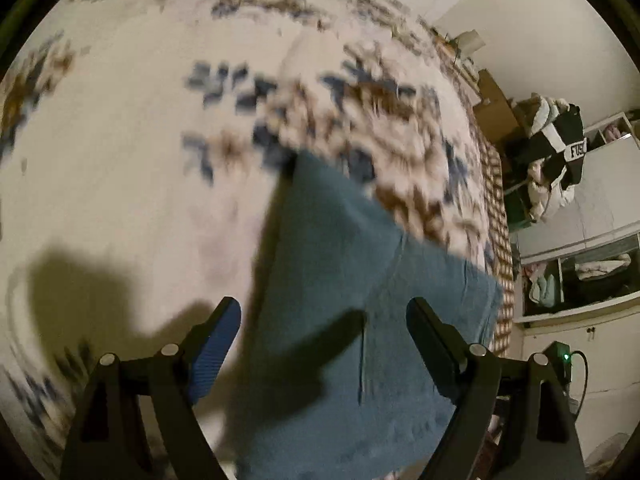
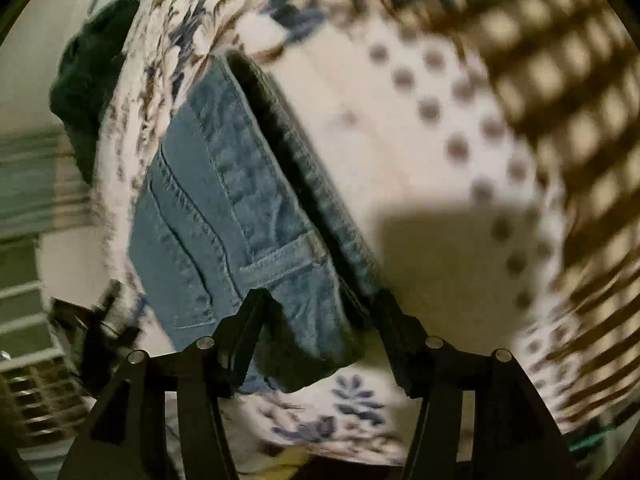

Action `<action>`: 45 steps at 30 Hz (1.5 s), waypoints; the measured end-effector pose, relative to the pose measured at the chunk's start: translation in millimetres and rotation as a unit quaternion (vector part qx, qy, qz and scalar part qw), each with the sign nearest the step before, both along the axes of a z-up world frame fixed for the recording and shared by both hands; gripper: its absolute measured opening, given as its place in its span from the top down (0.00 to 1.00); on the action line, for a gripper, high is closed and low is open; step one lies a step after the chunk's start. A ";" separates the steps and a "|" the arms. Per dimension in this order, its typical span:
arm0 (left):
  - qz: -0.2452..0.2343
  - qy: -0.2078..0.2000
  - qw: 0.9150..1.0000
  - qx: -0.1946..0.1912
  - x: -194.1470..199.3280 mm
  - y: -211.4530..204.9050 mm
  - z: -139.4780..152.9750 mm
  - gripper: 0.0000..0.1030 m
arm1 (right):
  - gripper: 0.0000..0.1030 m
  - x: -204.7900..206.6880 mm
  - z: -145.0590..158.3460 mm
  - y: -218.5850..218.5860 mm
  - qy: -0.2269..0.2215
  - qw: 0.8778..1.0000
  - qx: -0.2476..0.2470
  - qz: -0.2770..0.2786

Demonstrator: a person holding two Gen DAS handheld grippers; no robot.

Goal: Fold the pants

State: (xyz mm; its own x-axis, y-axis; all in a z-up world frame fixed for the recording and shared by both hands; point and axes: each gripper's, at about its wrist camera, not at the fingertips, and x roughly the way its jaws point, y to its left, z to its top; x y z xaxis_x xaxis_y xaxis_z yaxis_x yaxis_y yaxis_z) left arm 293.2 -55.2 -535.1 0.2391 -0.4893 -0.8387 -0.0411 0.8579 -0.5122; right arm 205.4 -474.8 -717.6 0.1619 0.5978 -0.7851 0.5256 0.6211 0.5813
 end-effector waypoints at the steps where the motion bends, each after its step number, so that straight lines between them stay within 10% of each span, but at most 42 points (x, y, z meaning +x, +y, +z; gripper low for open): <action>1: -0.001 0.007 1.000 0.003 -5.5 -2.2 -3.3 0.10 | 0.60 -6.7 0.5 -0.5 -0.015 1.000 0.007 -0.020; 3: -0.003 0.026 1.000 0.015 -15.3 -5.5 -13.9 0.10 | 0.77 -14.2 6.8 -1.1 -0.025 0.999 0.013 -0.039; 10: -0.002 0.047 0.999 0.024 -23.4 -4.1 -34.5 0.10 | 0.75 -24.9 -2.1 4.4 -0.008 1.000 -0.009 -0.006; 17: -0.015 0.046 0.998 -0.026 -17.4 -7.7 -42.0 0.10 | 0.19 -40.5 -14.2 -5.2 -0.054 0.995 0.085 -0.021; 29: -0.036 0.050 0.996 -0.061 -11.3 -10.4 -60.0 0.01 | 0.19 -5.9 -12.9 43.8 -0.164 0.984 0.075 0.003; 35: -0.044 0.046 0.996 -0.058 -10.2 -15.2 -62.8 0.00 | 0.19 9.9 -43.1 41.4 -0.124 0.987 0.099 -0.015; 38: -0.037 0.028 0.997 -0.068 -13.7 -16.2 -56.2 0.01 | 0.43 0.9 -27.2 53.2 -0.140 0.986 0.092 0.025; 45: -0.013 0.002 0.996 -0.093 -27.5 1.2 -38.9 0.63 | 0.61 -16.1 -5.1 61.7 -0.156 0.986 0.049 0.024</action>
State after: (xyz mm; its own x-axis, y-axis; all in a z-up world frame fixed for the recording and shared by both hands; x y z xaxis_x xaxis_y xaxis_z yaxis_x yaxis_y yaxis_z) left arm 265.7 -54.0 -574.0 0.2217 -0.6420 -0.7339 -0.0225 0.7491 -0.6621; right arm 189.4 -413.0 -722.7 0.3563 0.6819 -0.6388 0.2823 0.5732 0.7693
